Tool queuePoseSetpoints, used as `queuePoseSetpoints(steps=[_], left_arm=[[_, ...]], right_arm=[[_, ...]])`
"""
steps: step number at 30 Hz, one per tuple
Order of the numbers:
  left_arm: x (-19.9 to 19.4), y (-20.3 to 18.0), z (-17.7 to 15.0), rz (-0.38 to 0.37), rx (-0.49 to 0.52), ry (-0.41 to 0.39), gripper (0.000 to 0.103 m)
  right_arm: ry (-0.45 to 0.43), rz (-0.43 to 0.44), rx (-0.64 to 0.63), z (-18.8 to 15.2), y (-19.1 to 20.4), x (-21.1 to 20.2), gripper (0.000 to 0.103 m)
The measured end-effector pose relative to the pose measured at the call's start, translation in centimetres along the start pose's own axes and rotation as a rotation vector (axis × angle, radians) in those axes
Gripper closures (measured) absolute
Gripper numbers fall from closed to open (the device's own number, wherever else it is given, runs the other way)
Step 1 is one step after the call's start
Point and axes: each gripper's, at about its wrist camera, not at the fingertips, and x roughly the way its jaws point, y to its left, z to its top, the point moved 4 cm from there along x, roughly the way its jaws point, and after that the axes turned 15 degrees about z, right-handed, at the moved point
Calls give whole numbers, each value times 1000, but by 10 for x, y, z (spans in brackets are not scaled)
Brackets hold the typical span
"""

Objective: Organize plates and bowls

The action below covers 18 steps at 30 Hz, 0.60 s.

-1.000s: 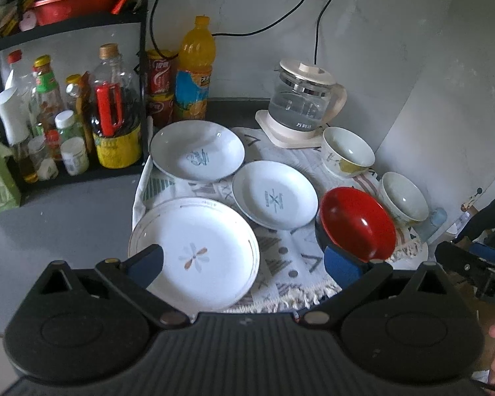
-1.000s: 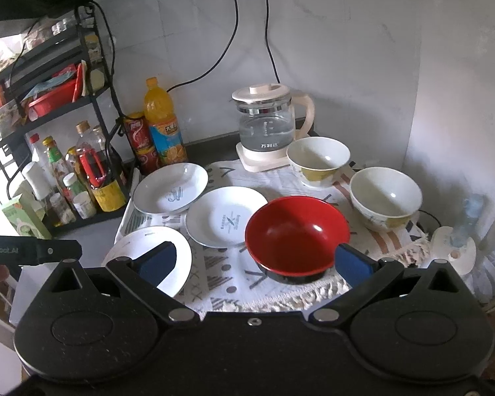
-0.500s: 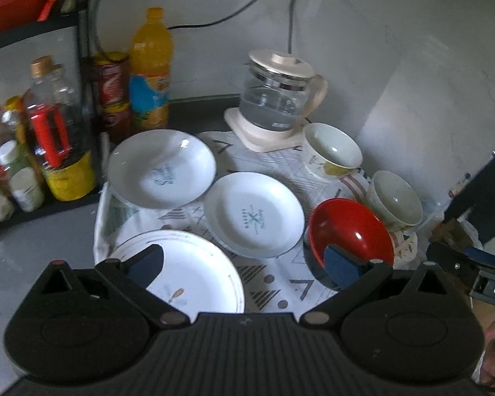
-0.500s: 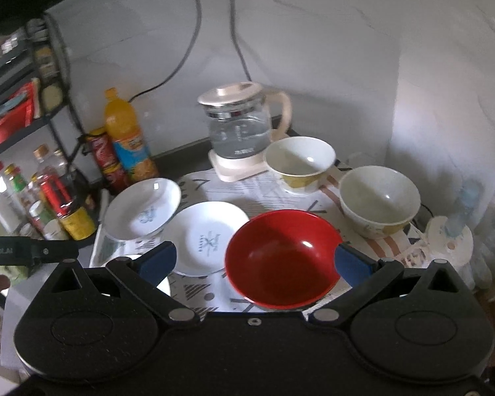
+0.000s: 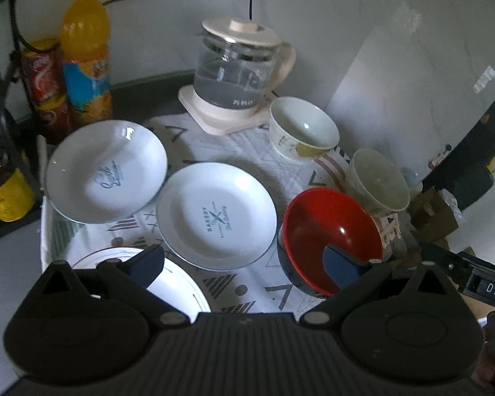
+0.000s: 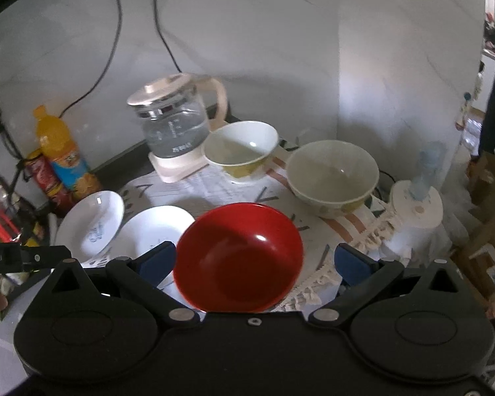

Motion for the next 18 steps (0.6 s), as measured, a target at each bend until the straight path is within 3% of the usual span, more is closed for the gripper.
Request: queuePoseSetpoints(steps=[13,18], left_arm=[[38,-35,25,-55,60,29,7],[55,-59,43,-76,53,40,17]], right_arm=[[14,-56,72,4,-37,31,2],[8,-56,98,13,-59,45,12]])
